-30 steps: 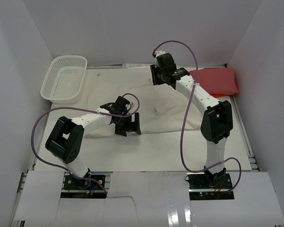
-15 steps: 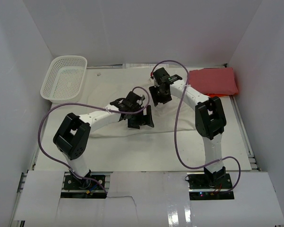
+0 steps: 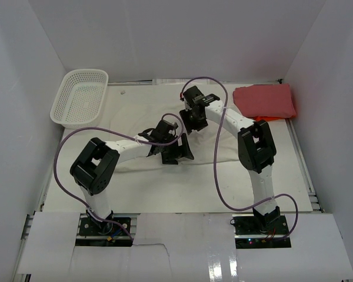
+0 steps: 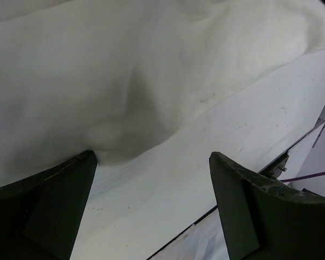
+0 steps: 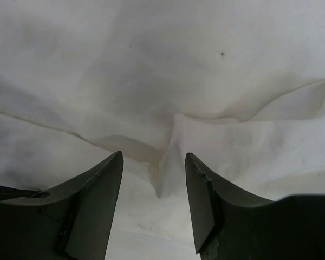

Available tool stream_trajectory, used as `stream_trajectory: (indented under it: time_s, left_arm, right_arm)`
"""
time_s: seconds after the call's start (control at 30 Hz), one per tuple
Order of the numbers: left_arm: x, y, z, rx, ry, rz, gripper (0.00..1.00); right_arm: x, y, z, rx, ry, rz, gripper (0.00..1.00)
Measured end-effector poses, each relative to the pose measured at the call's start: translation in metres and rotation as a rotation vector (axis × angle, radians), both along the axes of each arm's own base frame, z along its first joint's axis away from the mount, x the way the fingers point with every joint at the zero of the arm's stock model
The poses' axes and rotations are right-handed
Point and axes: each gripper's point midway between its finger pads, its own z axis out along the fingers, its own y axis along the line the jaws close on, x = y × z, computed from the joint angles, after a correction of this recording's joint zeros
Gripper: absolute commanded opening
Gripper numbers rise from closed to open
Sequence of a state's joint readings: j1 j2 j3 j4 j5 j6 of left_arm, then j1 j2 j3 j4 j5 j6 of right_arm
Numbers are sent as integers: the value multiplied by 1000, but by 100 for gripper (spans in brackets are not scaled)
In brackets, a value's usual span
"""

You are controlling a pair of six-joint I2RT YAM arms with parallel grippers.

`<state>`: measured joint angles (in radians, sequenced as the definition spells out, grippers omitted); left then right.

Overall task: Fold and stack the t-shirts
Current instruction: Fold the flattened tshirt in 1/3 of the way

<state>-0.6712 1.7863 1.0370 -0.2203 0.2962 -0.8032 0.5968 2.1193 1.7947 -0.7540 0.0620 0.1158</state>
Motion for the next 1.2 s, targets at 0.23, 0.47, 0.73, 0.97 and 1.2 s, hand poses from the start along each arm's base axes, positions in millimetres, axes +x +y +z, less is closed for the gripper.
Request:
stream_trajectory:
  time_s: [0.23,0.47,0.73,0.97,1.2]
  left_arm:
    - [2,-5,0,-28,-9,-8,98]
    - [0,-5,0,-49,-28,-12,98]
    - [-3,-2,0,-71,-57,-13,98]
    - [-3,-2,1,-76,-63,-14,98]
    - [-3,-2,1,-76,-65,-16,98]
  right_arm:
    - [7,-7,-14,-144,-41,35,56]
    - [11,-27,-12,-298,-99,39,57]
    - [16,-37,-16,-389,-128,58,57]
    - [13,-28,-29,-418,-113,98,54]
    - [14,-25,-33,-453,-121,123,18]
